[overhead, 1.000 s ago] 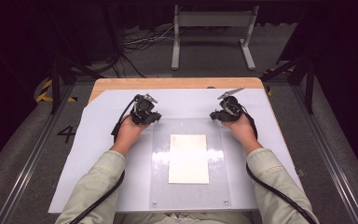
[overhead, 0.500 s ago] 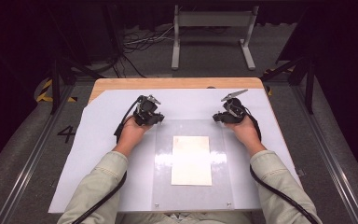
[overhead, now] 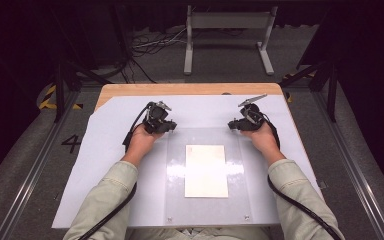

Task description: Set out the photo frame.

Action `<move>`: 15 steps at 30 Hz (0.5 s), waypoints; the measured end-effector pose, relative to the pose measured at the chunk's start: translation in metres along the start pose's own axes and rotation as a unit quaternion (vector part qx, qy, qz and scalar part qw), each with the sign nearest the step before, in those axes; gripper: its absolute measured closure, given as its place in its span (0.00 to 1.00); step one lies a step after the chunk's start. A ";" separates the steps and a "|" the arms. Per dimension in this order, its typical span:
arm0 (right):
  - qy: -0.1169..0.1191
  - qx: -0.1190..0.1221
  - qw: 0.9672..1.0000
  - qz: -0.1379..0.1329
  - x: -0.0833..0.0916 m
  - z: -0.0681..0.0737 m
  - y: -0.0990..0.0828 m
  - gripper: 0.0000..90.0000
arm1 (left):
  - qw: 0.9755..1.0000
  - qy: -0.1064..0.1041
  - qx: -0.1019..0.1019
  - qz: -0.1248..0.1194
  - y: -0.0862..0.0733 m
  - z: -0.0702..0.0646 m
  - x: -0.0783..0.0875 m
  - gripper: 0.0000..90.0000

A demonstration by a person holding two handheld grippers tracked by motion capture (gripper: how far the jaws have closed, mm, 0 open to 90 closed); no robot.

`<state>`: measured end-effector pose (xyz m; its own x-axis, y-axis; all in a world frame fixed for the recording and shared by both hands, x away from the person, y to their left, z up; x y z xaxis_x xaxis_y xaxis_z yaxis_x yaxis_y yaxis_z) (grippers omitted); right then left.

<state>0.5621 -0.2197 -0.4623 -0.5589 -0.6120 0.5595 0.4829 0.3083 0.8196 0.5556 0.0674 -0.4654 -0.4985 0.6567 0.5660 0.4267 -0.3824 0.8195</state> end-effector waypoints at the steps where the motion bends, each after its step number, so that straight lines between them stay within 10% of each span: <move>1: -0.004 -0.002 1.000 0.000 0.000 0.000 0.000 0.93 | 1.000 -0.002 0.001 0.000 0.000 0.000 0.000 0.95; 15: 0.006 -0.003 1.000 0.018 0.003 0.002 -0.001 0.93 | 0.999 -0.021 0.010 0.024 0.002 -0.001 0.001 0.95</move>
<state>0.5589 -0.2200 -0.4609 -0.5331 -0.6089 0.5875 0.5064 0.3266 0.7980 0.5551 0.0671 -0.4631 -0.4449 0.6655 0.5994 0.4646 -0.4007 0.7897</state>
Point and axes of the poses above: each handheld gripper's, and its own axes: x roughly backward along the jaws, y roughly out of its top, z roughly to its left, the point moved 6 cm from there along -x, roughly forward along the jaws, and after that the axes turned 14 degrees about -z, right-handed, at the moved point
